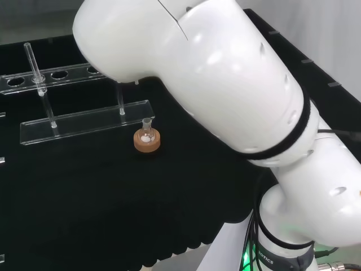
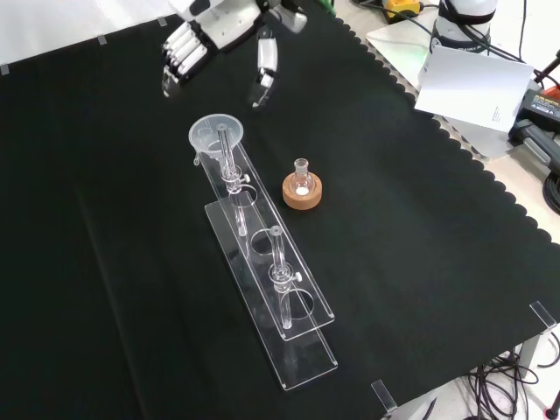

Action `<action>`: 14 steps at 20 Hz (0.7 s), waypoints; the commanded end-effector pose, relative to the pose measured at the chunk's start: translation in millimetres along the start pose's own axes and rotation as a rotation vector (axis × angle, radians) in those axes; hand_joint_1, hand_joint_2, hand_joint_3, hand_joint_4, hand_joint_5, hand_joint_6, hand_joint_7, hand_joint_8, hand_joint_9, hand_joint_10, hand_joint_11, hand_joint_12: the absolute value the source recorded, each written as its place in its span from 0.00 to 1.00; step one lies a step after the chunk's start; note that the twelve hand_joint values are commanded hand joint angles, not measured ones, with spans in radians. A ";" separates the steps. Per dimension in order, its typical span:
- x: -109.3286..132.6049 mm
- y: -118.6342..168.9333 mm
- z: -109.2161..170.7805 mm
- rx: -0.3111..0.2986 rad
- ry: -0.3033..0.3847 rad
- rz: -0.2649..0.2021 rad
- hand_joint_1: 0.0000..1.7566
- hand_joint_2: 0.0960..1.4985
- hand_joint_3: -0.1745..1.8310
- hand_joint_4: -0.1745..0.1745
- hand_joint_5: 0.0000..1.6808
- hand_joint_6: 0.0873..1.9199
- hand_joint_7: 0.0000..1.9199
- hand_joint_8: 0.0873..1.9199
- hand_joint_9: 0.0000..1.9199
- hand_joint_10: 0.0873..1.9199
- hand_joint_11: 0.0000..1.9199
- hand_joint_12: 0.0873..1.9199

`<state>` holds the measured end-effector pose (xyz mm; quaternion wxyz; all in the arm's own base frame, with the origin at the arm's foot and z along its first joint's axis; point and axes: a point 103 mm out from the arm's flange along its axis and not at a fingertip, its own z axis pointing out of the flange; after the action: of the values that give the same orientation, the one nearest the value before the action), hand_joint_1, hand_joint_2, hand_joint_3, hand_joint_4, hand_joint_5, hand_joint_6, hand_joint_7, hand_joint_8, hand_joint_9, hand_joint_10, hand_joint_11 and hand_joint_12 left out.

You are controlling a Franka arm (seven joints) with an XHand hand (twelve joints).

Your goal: Put the funnel back on the funnel stand.

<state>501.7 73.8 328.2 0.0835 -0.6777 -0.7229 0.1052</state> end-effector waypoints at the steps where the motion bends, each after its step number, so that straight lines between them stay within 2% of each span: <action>1: -5.6 -66.9 -15.2 -0.027 0.018 0.061 0.31 0.41 0.29 0.42 0.11 0.00 0.00 0.25 0.07 0.38 0.06 0.75; 7: -6.8 -102.8 -18.1 -0.044 0.016 0.114 0.31 0.41 0.28 0.43 0.11 0.00 0.00 0.27 0.08 0.38 0.06 0.75; 14: -12.5 -126.2 -10.8 -0.054 0.031 0.165 0.31 0.42 0.27 0.43 0.12 0.00 0.00 0.28 0.08 0.38 0.06 0.75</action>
<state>414.1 73.3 378.4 0.0649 -0.7089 -0.6981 0.0772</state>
